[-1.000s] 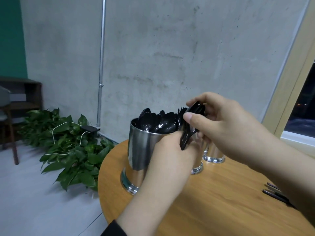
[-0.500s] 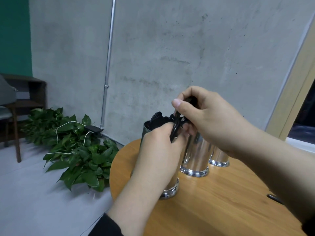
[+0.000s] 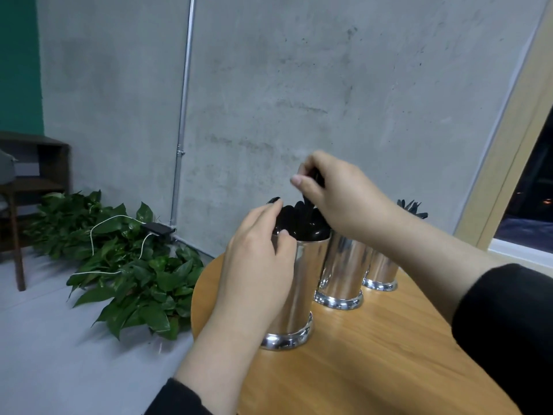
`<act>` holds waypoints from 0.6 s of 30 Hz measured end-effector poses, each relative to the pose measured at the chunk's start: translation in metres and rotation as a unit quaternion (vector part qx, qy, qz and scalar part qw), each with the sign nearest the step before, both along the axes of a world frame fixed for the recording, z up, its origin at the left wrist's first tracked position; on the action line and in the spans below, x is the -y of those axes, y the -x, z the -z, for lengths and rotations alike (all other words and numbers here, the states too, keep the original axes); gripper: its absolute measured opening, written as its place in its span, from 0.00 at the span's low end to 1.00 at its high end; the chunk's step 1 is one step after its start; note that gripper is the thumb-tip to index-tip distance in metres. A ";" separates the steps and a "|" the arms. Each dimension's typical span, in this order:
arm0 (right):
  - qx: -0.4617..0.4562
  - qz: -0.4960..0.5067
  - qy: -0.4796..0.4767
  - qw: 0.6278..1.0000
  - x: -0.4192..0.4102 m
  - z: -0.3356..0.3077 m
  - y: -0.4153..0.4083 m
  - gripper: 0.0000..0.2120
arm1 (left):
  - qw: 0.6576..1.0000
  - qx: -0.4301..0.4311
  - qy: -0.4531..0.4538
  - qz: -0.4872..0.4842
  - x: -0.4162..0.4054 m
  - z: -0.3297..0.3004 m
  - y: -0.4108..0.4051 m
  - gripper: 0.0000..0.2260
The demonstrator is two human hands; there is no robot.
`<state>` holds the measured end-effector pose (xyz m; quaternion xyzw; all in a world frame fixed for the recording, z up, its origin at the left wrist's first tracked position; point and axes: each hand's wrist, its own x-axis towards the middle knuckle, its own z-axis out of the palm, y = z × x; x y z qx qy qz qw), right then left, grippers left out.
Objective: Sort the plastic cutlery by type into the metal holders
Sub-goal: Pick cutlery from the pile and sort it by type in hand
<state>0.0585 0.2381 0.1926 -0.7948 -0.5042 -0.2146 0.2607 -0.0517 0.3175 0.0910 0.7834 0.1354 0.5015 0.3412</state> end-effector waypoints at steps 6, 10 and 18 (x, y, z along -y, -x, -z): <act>0.085 0.040 0.137 0.986 -0.008 0.032 -0.011 0.20 | 1.000 0.005 -0.017 0.017 -0.001 0.005 -0.003 0.21; 0.111 0.018 0.061 0.992 0.009 0.033 -0.013 0.23 | 0.999 0.039 -0.009 -0.002 0.006 0.007 -0.007 0.19; 0.087 0.047 -0.140 0.985 0.176 0.068 -0.051 0.15 | 0.983 0.162 -0.081 0.016 0.068 -0.004 -0.026 0.11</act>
